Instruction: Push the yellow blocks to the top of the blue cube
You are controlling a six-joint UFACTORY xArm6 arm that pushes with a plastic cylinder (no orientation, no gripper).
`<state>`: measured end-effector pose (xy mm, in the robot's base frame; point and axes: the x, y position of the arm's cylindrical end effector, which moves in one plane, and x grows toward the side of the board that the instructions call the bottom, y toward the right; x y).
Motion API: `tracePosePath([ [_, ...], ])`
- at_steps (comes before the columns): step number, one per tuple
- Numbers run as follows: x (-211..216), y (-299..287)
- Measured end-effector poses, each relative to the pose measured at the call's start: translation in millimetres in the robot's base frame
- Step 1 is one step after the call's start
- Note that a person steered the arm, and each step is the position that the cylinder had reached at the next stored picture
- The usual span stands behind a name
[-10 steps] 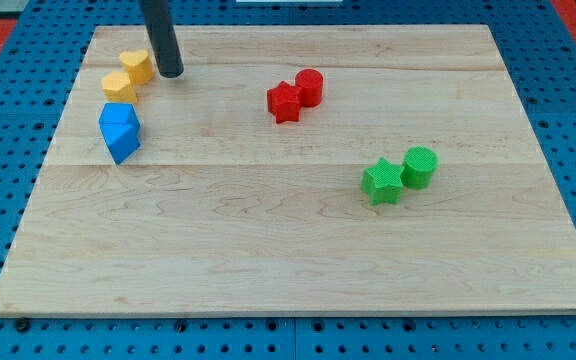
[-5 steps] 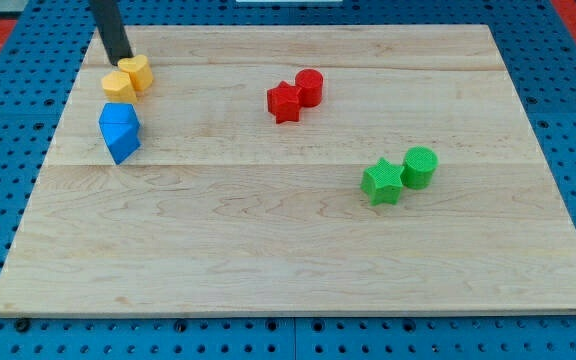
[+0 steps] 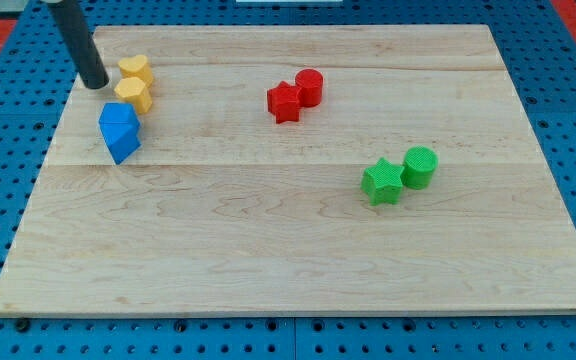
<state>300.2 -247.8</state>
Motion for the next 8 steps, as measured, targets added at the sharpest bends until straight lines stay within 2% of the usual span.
tracePosePath([
  [2,-13.9,43.4],
  [3,-31.1,26.1],
  [4,-63.0,84.6],
  [5,-29.4,140.6],
  [6,6.5,137.9],
  [8,-9.2,103.6],
])
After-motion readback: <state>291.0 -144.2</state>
